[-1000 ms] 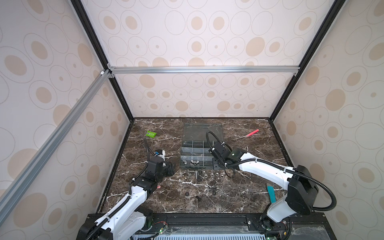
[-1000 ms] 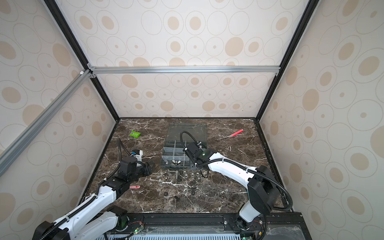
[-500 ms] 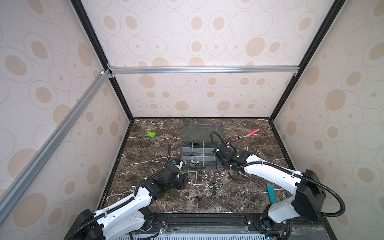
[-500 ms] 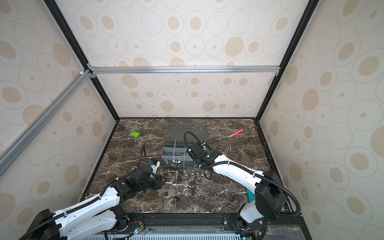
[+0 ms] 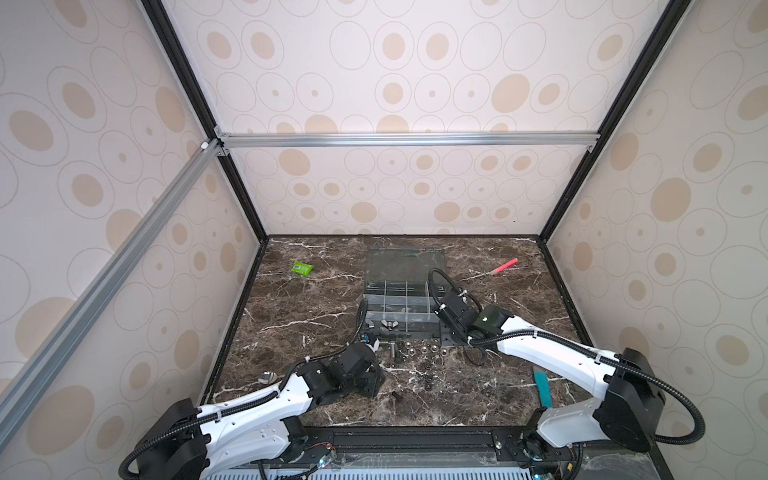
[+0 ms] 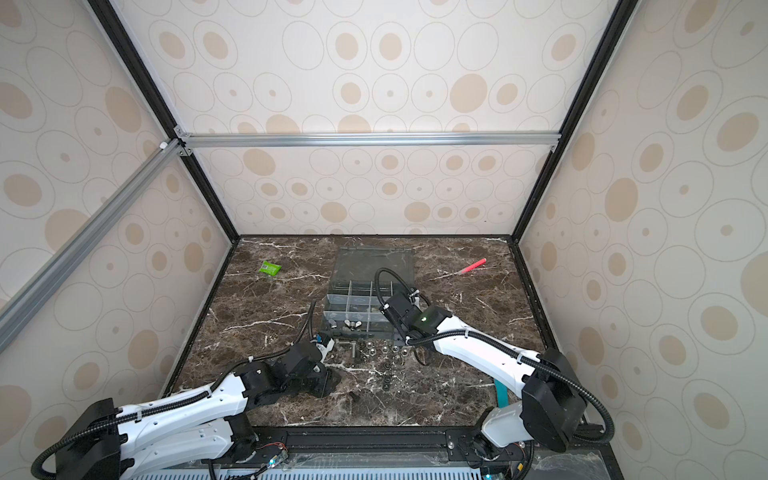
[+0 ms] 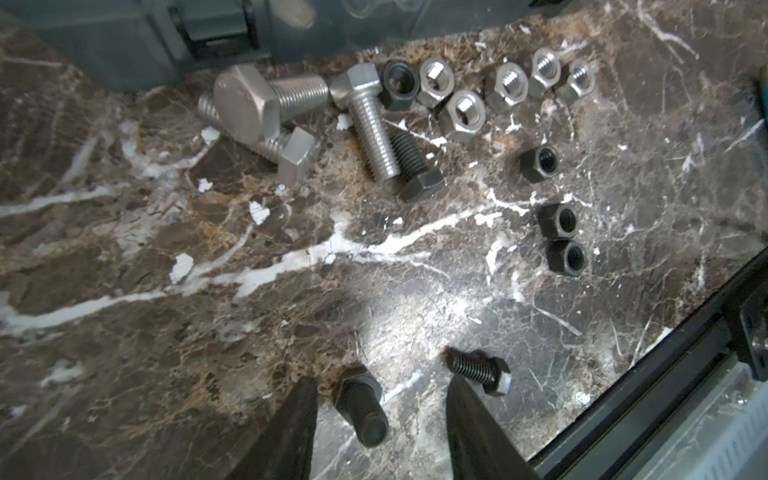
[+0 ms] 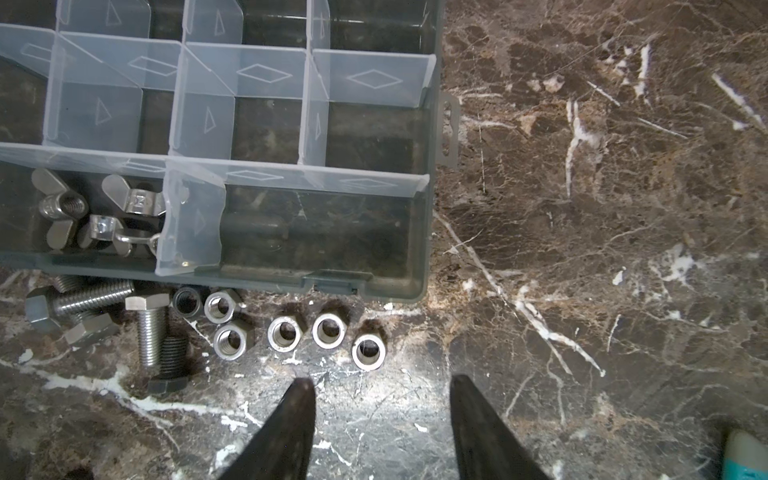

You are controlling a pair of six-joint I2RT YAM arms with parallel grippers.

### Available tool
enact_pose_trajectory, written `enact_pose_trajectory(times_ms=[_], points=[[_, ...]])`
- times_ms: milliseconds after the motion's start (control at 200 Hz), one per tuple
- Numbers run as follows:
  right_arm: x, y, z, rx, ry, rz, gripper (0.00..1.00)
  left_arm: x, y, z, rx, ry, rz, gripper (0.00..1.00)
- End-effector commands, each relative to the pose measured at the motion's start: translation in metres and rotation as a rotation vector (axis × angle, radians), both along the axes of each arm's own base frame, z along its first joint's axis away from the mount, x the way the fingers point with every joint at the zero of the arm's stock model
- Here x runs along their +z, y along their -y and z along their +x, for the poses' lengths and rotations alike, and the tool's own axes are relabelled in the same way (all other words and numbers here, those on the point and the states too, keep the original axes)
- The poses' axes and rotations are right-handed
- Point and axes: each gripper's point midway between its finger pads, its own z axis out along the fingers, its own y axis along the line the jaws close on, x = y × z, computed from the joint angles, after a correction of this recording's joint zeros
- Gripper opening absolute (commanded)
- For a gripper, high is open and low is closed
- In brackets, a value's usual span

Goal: Sort the screws and nuts into containers
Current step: 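Lower the left gripper and close it on a small black bolt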

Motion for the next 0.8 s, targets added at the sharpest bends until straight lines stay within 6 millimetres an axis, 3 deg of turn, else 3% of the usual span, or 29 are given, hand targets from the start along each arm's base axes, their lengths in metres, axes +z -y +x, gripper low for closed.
enact_pose_trajectory(times_ms=[0, 795], points=[[0.000, 0.010, -0.002, -0.035, 0.004, -0.014, 0.56, 0.002, -0.001, -0.001, 0.019, -0.004, 0.015, 0.47], [-0.003, 0.011, -0.004, -0.048, -0.006, -0.013, 0.56, -0.021, 0.001, -0.010, -0.019, -0.042, 0.058, 0.27]])
